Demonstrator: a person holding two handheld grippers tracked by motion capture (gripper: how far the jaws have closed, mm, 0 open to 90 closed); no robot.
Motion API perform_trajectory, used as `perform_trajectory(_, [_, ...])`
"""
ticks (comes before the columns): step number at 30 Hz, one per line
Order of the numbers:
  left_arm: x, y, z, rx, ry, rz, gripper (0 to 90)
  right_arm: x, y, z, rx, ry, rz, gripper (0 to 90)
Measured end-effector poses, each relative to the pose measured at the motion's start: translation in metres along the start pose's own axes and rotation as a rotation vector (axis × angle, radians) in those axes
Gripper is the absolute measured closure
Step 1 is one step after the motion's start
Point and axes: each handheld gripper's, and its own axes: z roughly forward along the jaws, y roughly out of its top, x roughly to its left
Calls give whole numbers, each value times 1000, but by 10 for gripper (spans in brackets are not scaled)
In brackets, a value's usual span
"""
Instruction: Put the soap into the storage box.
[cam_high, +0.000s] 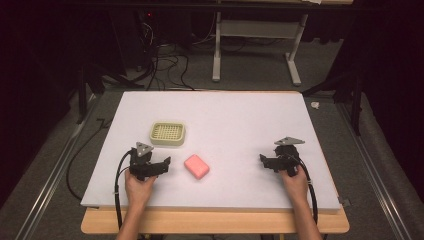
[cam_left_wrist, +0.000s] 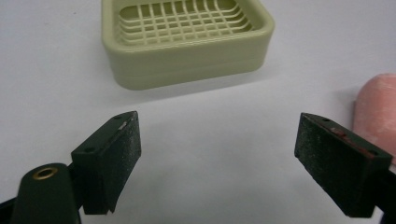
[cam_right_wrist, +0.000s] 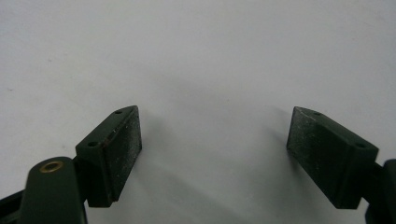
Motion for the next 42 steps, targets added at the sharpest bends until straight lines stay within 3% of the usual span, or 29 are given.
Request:
perform_trajectory(25, [-40, 8, -10, -27, -125, 107, 133, 0, 0, 0, 0, -1, -2, 184])
perform_trajectory(34, [-55, 10, -6, 2, -195, 126, 93, 0, 0, 0, 0, -1, -2, 185])
perform_trajectory(42, [-66, 12, 0, 25, -214, 158, 68, 0, 0, 0, 0, -1, -3, 184])
